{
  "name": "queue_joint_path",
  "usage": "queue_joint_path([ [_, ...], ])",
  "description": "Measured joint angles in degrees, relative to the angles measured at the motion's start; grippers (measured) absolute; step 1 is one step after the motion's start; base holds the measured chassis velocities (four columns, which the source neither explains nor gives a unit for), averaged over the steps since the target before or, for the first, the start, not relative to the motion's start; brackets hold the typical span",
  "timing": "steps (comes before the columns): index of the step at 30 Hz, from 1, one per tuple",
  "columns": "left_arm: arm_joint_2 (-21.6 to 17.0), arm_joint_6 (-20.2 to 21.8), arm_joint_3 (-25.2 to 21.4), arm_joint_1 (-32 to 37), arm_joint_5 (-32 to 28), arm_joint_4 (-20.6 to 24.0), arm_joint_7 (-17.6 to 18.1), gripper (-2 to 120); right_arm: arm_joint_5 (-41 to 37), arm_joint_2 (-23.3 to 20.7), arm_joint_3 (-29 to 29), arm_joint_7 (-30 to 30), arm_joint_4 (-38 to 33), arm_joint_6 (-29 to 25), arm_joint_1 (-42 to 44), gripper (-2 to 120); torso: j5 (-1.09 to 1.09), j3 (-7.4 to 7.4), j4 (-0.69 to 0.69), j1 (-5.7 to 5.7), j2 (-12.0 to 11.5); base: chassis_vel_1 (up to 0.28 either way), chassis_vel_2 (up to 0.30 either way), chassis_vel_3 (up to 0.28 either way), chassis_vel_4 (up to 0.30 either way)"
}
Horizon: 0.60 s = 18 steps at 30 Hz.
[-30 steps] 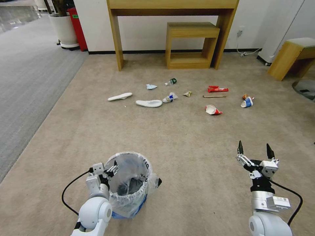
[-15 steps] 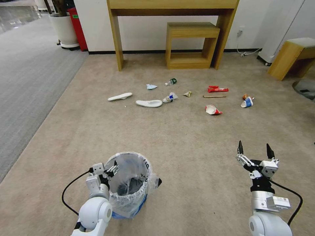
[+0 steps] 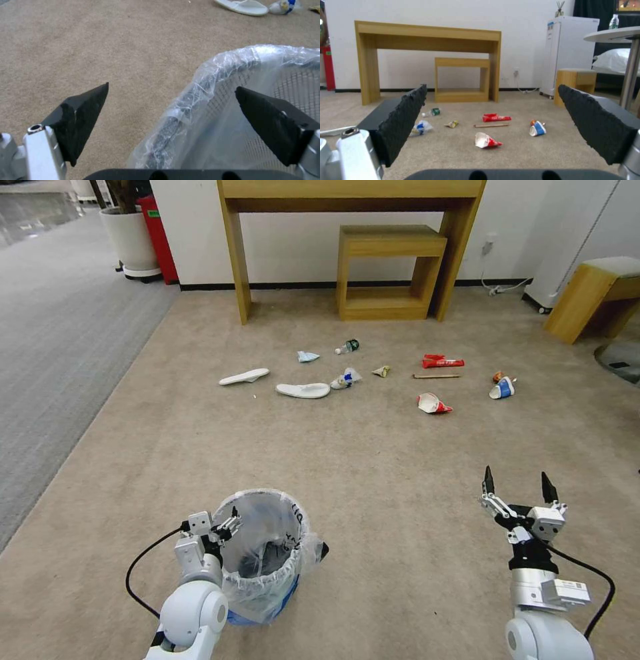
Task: Pick up the trash bin and place the garbage on the floor into it.
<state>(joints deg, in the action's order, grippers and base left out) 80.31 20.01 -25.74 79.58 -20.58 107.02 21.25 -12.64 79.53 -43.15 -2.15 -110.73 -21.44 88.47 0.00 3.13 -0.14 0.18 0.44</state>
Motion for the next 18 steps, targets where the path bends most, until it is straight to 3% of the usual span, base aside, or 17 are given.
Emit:
queue_joint_path([
  [18, 0.00, 0.03, 0.00, 0.00, 0.01, 0.00, -0.01, 100, 0.00, 0.00, 0.00, 0.00, 0.00, 0.00, 0.00, 100, 0.00, 0.00, 0.00, 0.01, 0.00, 0.000, 0.000, 0.000, 0.000],
])
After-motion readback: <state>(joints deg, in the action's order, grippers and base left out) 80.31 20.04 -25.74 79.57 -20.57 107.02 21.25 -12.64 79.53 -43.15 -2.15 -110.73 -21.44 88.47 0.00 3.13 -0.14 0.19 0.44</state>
